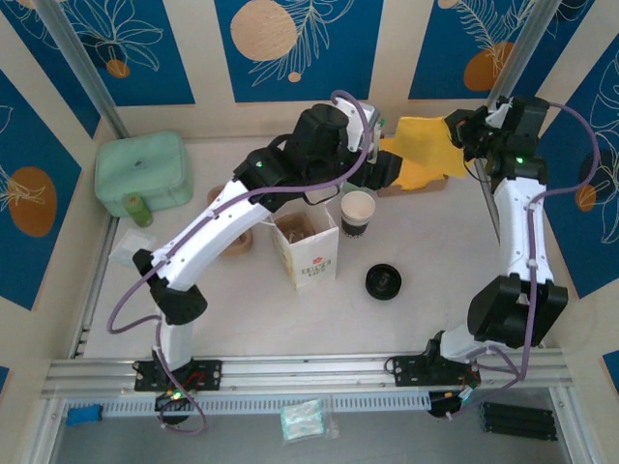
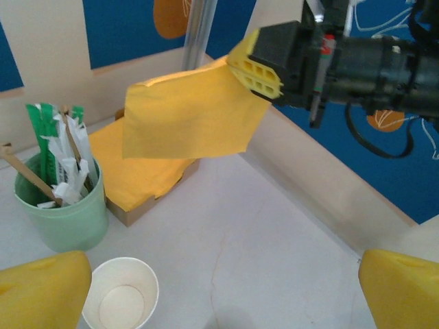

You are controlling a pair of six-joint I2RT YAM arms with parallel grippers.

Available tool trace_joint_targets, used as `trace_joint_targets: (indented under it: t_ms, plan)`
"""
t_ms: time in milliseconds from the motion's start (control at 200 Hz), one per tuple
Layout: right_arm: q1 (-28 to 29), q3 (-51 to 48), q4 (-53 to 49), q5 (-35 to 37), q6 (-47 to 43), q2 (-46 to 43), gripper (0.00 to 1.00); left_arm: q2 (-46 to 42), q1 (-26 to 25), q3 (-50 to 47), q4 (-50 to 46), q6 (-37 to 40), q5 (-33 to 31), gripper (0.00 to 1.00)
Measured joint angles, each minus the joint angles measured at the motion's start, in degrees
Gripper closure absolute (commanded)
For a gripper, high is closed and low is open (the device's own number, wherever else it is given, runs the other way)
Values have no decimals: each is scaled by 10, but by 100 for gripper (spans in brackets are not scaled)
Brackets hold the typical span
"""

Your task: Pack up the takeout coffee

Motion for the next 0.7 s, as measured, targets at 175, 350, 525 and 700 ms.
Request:
trace_joint_targets:
  t_ms: [175,350,525,700]
  plan:
    - [10,0,-13,-3,0,-58,100,-52,9,-46,15,0,-25,1]
    - [41,2,-28,-3,-1,-101,100,-113,29,-114,31,0,-48,1]
    - [96,26,-46,3,-7,-120,100,-177,58,-194,49,-1,-71,1]
    - [162,71,-60,17,-18,-132,100,-245,89,-275,68,-6,-87,0]
